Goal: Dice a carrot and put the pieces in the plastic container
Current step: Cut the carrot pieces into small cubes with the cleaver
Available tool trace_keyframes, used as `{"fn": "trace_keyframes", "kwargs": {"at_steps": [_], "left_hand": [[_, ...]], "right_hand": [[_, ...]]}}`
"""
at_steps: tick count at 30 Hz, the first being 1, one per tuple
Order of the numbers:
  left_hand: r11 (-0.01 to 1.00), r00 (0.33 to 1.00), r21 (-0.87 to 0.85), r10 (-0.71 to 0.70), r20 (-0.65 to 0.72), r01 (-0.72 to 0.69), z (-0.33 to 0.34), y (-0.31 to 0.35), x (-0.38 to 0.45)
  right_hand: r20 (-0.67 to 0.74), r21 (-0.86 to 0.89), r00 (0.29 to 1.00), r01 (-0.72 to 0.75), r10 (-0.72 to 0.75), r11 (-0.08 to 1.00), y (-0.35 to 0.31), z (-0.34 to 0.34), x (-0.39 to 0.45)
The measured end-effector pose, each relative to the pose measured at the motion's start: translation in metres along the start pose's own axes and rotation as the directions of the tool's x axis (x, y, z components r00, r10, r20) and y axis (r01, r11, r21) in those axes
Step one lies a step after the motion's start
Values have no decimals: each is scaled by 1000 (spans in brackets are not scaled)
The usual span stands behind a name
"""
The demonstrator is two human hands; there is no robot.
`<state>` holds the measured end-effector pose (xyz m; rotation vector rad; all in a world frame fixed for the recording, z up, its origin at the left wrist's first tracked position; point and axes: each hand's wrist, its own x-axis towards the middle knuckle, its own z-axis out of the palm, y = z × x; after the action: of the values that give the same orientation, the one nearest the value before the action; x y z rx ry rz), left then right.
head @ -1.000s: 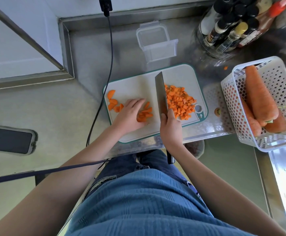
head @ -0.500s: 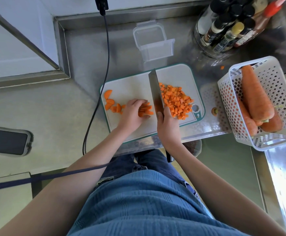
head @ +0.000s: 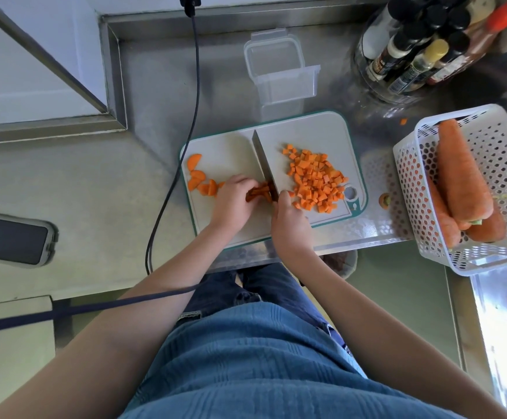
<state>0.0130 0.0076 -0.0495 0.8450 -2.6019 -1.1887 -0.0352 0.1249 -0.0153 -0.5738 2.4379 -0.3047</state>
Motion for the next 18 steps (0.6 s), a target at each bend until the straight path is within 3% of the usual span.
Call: {"fn": "trace_keyframes", "kwargs": {"at_steps": [4,7,10,18], "left_hand": [[1000,1000,-9,17,-11,-17,3,1,-1],[996,1000,-91,1,12,0,2,1,-1],[985,999,-168,-21,39,27,0,1,-4],[995,999,-94,-33,-2,32,-1,4,-7]], "right_hand": [[-32,75,999,32,-30,997,4,-12,7],[-118,199,993,-1,25,980,10,-21,2],[-144,251,989,53,-17,967,11,-25,-5],[-108,266,991,104,-78,958,6,-20,-3]]}}
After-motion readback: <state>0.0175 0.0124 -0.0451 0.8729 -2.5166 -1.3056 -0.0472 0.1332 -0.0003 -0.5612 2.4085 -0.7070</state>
